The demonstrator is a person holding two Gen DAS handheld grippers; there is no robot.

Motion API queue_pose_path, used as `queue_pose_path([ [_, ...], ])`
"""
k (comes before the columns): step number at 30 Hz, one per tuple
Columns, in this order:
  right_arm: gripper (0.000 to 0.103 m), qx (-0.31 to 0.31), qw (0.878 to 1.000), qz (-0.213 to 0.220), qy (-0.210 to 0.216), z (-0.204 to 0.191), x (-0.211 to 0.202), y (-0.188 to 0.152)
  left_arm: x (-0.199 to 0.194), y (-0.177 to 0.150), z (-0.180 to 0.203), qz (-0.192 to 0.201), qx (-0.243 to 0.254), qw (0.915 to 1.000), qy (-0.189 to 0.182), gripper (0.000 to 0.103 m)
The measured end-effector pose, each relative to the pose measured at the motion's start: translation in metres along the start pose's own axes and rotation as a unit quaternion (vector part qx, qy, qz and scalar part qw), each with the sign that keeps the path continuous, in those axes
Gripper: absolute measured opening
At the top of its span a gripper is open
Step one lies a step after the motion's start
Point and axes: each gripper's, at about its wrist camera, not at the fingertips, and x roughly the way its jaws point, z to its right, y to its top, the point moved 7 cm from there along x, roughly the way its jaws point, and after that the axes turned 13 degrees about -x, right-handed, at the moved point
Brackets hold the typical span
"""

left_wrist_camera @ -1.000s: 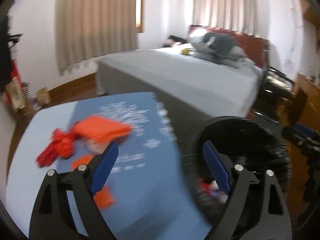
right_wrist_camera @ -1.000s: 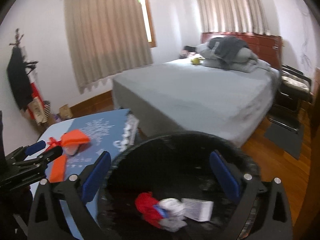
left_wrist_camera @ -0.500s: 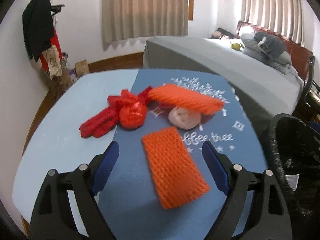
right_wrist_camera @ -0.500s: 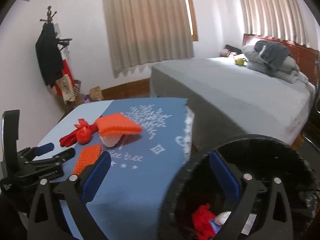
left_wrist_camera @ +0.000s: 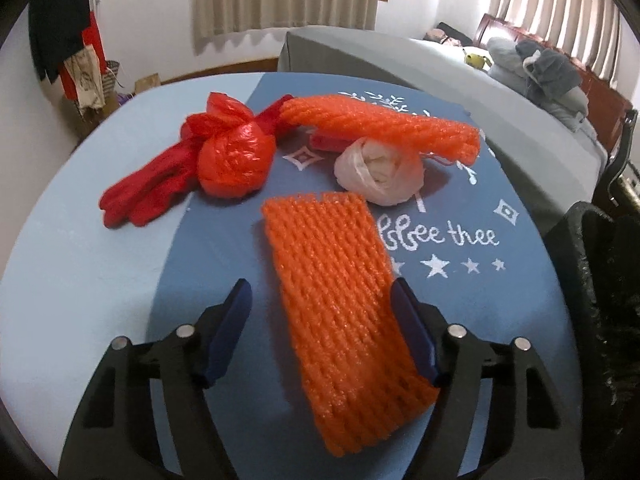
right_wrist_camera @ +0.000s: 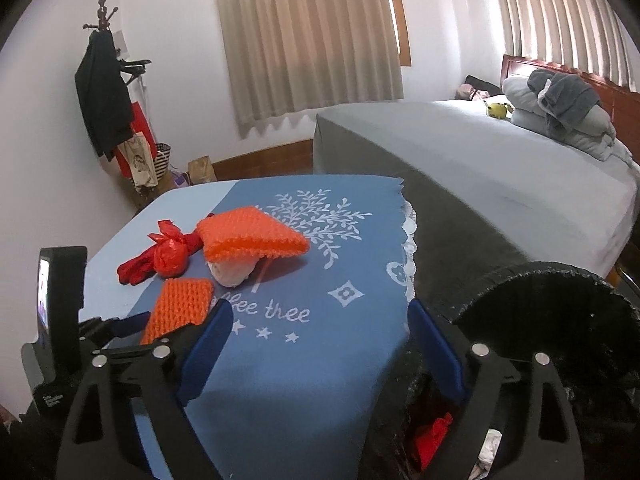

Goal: Collect trash
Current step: 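Grasp the orange foam net sleeve with the left tool, then grasp the second orange foam net with the right tool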

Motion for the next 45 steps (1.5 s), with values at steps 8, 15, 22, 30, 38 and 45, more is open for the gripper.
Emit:
queue_pose_path([
  [8,0.086,-0.006,1.0,-0.001,0.003,-0.006,0.008,0.009,-0.007,-0.004,0.018,0.0,0.026,0.9982,-0.053,0.012],
  [15,0.086,-0.013,1.0,0.003,0.003,-0.01,0.012,0.019,-0.022,0.011,0.013,0.024,0.009,0.9984,-0.051,0.011],
  [22,0.085,-0.028,0.999,0.011,0.015,-0.027,0.032,0.042,-0.041,0.048,-0.008,0.057,-0.008,0.998,-0.025,0.011],
  [30,0.081,-0.054,0.997,0.011,0.045,-0.061,0.066,0.06,-0.047,0.078,-0.034,0.077,-0.021,0.9968,-0.002,0.011],
  [38,0.067,-0.077,0.995,-0.023,0.062,-0.085,0.101,0.055,-0.047,0.09,-0.058,0.083,-0.038,0.9958,0.01,0.011],
  [45,0.042,-0.08,0.993,-0.04,0.071,-0.084,0.107,0.05,-0.047,0.09,-0.061,0.083,-0.044,0.9956,0.007,0.011],
])
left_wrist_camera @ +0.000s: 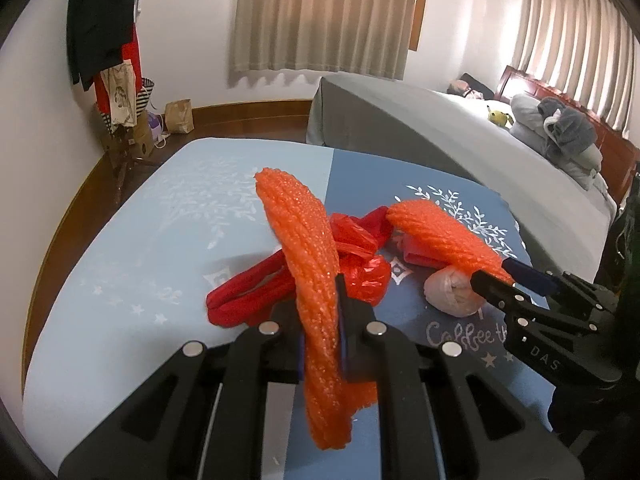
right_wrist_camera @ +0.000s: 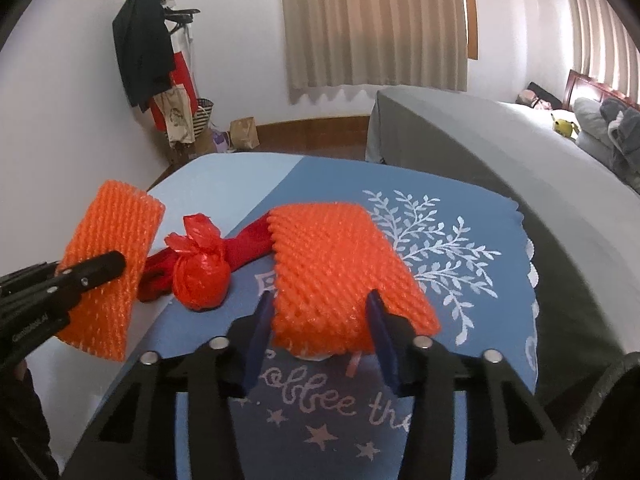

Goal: Collect trash
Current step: 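Grasp the second orange foam net with the right tool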

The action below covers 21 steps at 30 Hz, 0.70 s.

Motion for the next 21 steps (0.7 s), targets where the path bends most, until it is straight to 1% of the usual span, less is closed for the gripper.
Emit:
queue_pose_path([
  [3,0.03,0.003,1.0,0.001,0.007,0.002,-0.003,-0.002,-0.002,-0.002,0.003,0.0,0.001,1.0,-0.002,0.011],
  [4,0.024,0.006,1.0,0.001,0.011,0.002,-0.003,-0.002,-0.002,-0.002,0.002,0.0,0.002,1.0,-0.002,0.011],
  [7,0.017,0.02,1.0,0.005,0.017,0.006,-0.009,-0.003,-0.004,-0.003,0.005,0.001,0.006,1.0,-0.004,0.011],
  [13,0.016,0.03,0.999,0.021,0.012,0.012,-0.029,0.0,-0.011,-0.002,0.016,0.004,0.013,0.9999,-0.008,0.011],
  [21,0.016,0.037,0.998,0.043,-0.002,0.016,-0.064,0.0,-0.026,-0.001,0.032,0.012,0.026,0.9992,-0.027,0.011],
])
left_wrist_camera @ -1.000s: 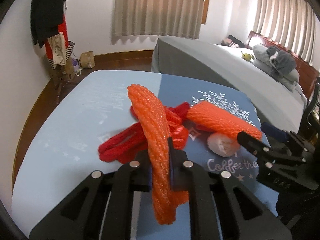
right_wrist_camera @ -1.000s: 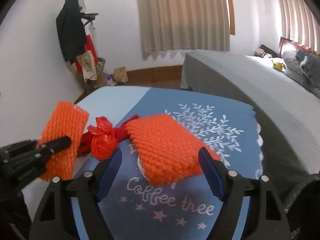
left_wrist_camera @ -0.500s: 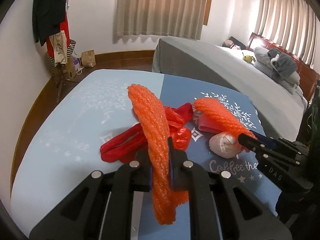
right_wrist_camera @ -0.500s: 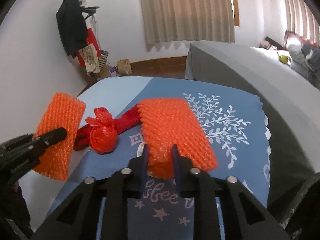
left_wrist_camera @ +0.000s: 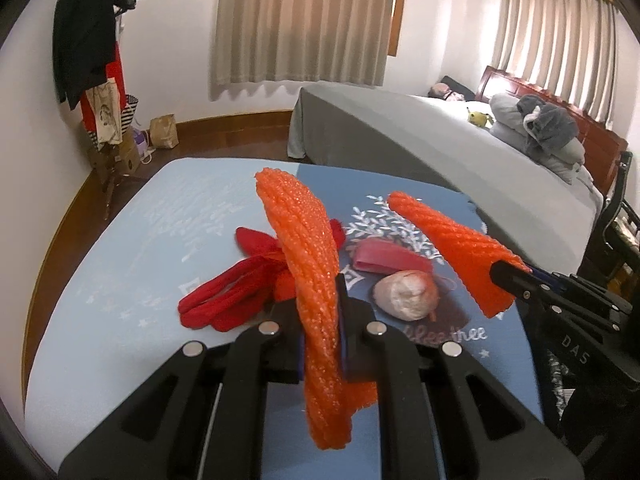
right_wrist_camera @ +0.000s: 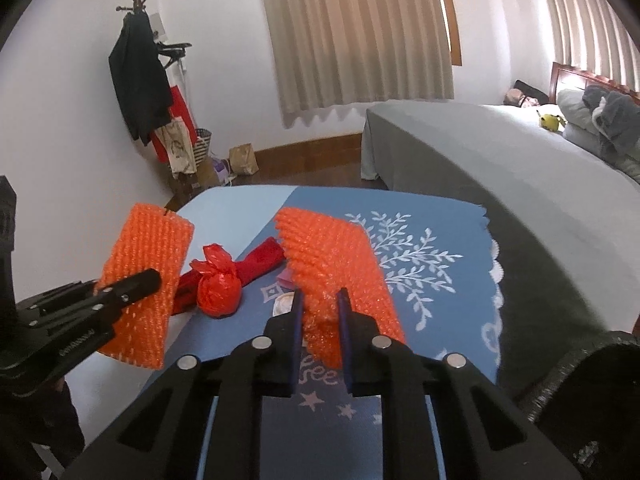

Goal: Collect trash
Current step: 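Grasp the second orange foam net with the right tool, then carry both orange nets over the bin and open both tools to drop them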

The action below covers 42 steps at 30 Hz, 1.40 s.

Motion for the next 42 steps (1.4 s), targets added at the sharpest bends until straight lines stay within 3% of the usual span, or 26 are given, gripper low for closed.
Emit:
queue_pose_path([
  [24,0.016,0.014,0.997,0.06,-0.038,0.026,-0.112,0.006,-0.062,-0.011,0.069,0.025,0.028,0.9979,-0.053,0.011],
  [42,0.016,0.042,0.989,0.082,-0.112,0.071,-0.199,-0.018,-0.101,-0.037,0.138,0.033,0.068,0.9902,-0.118,0.011],
])
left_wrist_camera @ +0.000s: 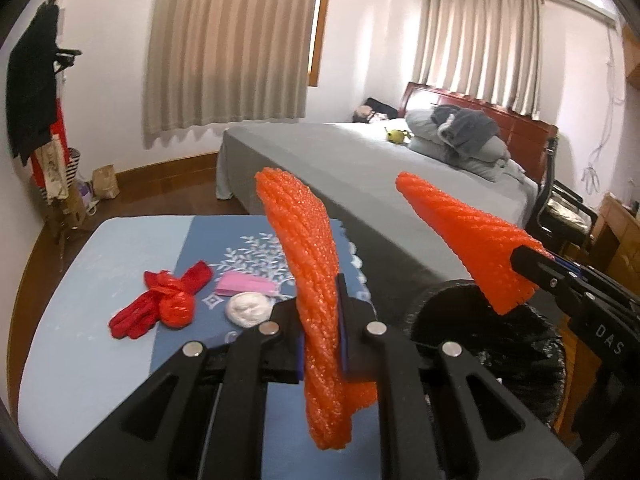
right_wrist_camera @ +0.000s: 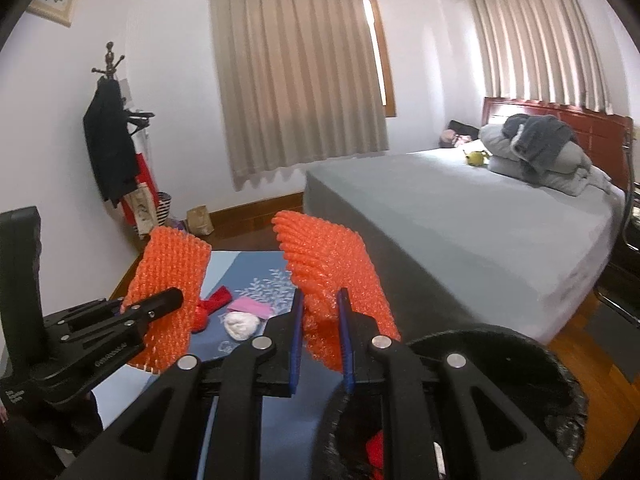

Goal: Collect trash
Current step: 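Carry both orange nets over the bin and open both tools to drop them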

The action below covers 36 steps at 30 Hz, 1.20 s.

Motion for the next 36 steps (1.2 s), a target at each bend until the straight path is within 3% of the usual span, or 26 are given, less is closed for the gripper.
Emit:
queue_pose_path([
  [17,0.016,0.043,0.995,-0.026,-0.085,0.081,-0.05,-0.047,0.017,-0.034,0.093,-0.031,0.051,0.995,-0.08,0.011],
  [24,0.016,0.06,0.991,-0.044,-0.112,0.105,-0.06,-0.069,0.041,-0.056,0.129,-0.062,0.065,0.9899,-0.11,0.011],
  [36,0.016,0.088,0.983,-0.085,-0.135,0.137,-0.055,-0.112,0.084,-0.094,0.168,-0.103,0.096,0.9815,-0.129,0.012],
])
